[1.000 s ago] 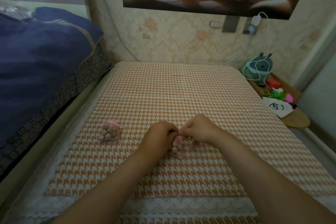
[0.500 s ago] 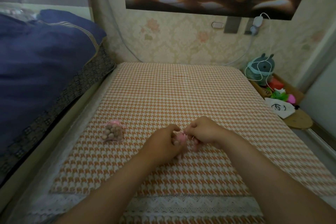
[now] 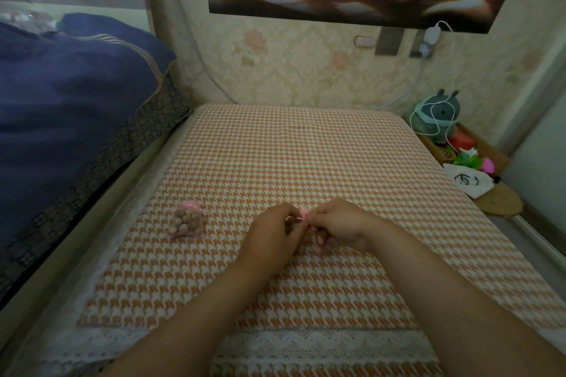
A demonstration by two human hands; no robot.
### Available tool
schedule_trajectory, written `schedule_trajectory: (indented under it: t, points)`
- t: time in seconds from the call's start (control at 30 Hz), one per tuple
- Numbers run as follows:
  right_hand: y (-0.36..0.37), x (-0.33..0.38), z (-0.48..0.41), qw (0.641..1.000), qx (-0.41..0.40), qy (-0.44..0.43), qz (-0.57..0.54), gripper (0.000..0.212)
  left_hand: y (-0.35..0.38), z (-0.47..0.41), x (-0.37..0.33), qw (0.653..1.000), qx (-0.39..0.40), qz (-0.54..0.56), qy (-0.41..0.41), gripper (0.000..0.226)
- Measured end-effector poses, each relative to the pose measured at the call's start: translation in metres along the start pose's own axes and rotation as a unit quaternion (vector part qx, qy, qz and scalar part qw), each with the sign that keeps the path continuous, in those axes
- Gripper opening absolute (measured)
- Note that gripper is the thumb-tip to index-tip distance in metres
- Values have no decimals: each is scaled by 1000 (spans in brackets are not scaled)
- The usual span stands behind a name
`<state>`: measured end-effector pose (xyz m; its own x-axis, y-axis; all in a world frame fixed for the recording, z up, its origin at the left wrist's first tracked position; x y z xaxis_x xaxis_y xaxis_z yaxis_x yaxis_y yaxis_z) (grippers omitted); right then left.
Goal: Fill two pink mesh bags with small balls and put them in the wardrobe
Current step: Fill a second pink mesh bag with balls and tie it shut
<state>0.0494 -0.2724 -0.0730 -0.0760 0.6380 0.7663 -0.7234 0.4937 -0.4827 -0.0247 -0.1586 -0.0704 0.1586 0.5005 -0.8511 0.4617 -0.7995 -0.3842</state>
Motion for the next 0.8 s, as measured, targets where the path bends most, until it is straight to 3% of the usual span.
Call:
schedule_trajectory:
  t: [0.13, 0.27, 0.47, 0.57, 0.67, 0.8]
  points:
    - [-1, -2, -3, 1000, -8, 3, -7, 30, -3, -3, -2, 1000, 15, 1, -8, 10]
    - [-2, 2, -2, 999, -17, -16, -23, 17, -9, -6, 1, 999, 5, -20, -27, 12]
    - [-15, 0, -3, 995, -91, -25, 31, 11, -16, -4, 12, 993, -48, -70, -86, 15]
    - [-17, -2, -5, 992, -112, -17, 49, 12, -18, -4, 23, 984, -74, -14, -160, 19]
    - [-19, -1, -4, 987, -145, 1, 69, 15, -12, -3, 43, 955, -113, 114, -249, 21]
    - [-19, 2, -2, 984, -161, 10, 71, 15, -7, 0, 51, 926, -141, 207, -283, 26]
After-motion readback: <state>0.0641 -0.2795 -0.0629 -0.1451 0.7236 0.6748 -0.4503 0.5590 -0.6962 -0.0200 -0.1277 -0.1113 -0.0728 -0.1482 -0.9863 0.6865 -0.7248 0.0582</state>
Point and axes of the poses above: each hand's wrist, its own z-axis away from the middle knuckle, its own y-axis out of the palm, x = y × z, the point moved 7 cm from there along -z, towards the middle knuckle, and after that the axes turned 15 degrees about z, right-handed, at the moved point
